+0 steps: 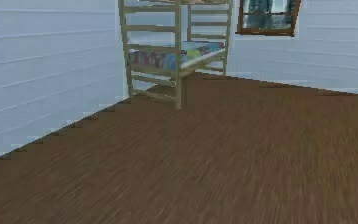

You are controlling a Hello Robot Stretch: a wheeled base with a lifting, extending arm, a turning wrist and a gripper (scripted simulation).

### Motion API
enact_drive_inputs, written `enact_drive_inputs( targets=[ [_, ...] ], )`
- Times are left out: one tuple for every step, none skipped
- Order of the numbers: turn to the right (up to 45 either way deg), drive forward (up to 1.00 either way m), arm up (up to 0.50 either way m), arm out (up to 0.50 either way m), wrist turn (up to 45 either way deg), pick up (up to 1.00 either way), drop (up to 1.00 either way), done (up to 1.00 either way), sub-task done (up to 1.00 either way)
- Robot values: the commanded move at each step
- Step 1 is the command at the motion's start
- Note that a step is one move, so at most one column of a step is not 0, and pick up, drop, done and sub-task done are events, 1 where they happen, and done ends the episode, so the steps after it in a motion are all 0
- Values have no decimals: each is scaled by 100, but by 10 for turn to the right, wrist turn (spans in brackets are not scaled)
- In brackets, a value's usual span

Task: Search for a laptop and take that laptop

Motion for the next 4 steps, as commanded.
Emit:
enact_drive_inputs(
  targets=[
    [-450,0,0,0,0,0,0,0,0],
    [-240,0,0,0,0,0,0,0,0],
    [0,100,0,0,0,0,0,0,0],
    [-60,0,0,0,0,0,0,0,0]
  ],
)
